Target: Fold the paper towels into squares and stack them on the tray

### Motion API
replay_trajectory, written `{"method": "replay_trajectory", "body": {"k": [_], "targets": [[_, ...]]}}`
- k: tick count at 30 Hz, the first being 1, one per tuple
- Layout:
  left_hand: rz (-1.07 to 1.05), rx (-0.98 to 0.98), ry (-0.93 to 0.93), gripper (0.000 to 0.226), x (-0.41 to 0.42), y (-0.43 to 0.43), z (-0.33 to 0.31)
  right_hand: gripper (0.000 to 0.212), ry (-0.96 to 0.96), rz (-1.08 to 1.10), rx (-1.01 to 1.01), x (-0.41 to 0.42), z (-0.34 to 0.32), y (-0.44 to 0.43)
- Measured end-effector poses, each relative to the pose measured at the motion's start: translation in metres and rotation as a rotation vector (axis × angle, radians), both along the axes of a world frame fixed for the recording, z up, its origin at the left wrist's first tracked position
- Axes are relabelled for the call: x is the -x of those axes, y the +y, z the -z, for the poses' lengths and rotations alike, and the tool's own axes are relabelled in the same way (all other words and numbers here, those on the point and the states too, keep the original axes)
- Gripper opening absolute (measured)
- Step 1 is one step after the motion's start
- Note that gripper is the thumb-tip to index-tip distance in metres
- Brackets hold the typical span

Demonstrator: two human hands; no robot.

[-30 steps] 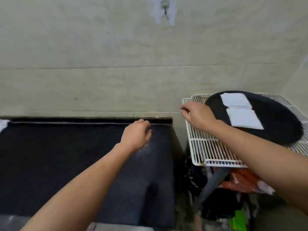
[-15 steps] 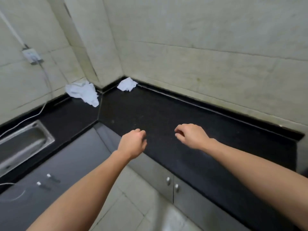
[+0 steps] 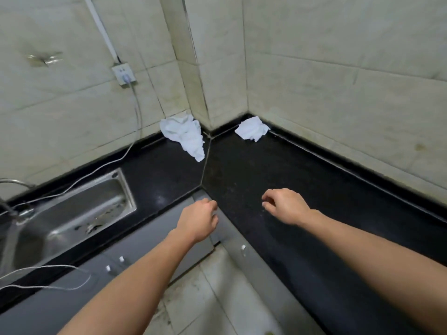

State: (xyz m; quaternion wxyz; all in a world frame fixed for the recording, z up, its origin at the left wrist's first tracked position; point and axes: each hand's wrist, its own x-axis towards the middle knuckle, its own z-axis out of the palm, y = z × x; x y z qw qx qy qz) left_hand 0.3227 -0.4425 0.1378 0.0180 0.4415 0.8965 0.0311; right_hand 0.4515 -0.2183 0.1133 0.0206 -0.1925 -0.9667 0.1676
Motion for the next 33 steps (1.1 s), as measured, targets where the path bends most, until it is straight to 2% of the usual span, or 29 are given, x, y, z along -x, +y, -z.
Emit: {"method": "replay_trajectory", "body": {"k": [8,17,24,33], "targets": [[-0.059,0.053,-0.059,0.030,0.100,0.030,0.005,0.024,-0.104,-0.026,0.088,0.116,0.014,0.040],[-0.049,0.063,-0.129,0.021,0.237,0.049,0.035,0.021,-0.199,0.058,0.155,0.241,0.047,0.068],[0.051,0.034,-0.207,0.022,0.364,0.079,0.054,0.020,-0.231,0.272,0.143,0.337,0.066,0.093],[0.197,0.065,-0.323,0.021,0.448,0.141,0.082,0.024,-0.279,0.443,0.119,0.401,0.088,0.146]]}}
